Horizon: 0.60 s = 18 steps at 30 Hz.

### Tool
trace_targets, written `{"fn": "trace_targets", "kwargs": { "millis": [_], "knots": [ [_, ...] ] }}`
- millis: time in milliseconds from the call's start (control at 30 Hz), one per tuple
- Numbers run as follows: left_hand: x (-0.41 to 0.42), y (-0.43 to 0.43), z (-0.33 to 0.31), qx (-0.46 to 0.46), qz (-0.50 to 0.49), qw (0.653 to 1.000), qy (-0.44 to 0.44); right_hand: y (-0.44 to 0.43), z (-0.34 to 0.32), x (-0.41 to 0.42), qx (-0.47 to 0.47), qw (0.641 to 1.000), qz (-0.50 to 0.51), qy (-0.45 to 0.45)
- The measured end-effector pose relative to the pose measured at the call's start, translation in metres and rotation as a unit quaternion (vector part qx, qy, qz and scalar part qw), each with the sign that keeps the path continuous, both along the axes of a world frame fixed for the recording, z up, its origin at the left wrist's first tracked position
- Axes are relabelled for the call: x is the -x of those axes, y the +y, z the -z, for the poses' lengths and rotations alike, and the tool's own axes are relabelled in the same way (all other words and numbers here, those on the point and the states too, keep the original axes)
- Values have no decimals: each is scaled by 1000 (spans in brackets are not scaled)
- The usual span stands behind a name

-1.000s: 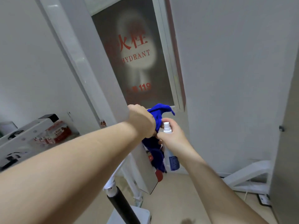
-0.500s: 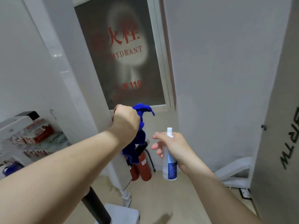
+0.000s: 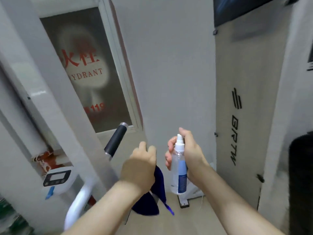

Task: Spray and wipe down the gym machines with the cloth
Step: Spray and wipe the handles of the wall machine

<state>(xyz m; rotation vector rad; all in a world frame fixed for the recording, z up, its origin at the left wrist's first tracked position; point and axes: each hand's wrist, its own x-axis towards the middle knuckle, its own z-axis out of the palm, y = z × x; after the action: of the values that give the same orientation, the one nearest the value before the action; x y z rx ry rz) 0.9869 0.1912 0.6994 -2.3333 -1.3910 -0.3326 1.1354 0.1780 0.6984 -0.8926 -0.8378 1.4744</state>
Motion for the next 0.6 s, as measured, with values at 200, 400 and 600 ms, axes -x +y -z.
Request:
{"fn": "trace_targets", "kwargs": {
  "millis": [200, 400, 600],
  "knots": [
    [-69, -41, 23, 292, 123, 906, -282, -45, 8, -67, 5, 988, 150, 27],
    [-132, -87, 51, 529, 178, 776, -295, -100, 29, -132, 23, 968, 250, 9],
    [-204, -145, 70, 512, 174, 767, -347, -153, 43, -191, 21, 948, 319, 1]
  ]
}}
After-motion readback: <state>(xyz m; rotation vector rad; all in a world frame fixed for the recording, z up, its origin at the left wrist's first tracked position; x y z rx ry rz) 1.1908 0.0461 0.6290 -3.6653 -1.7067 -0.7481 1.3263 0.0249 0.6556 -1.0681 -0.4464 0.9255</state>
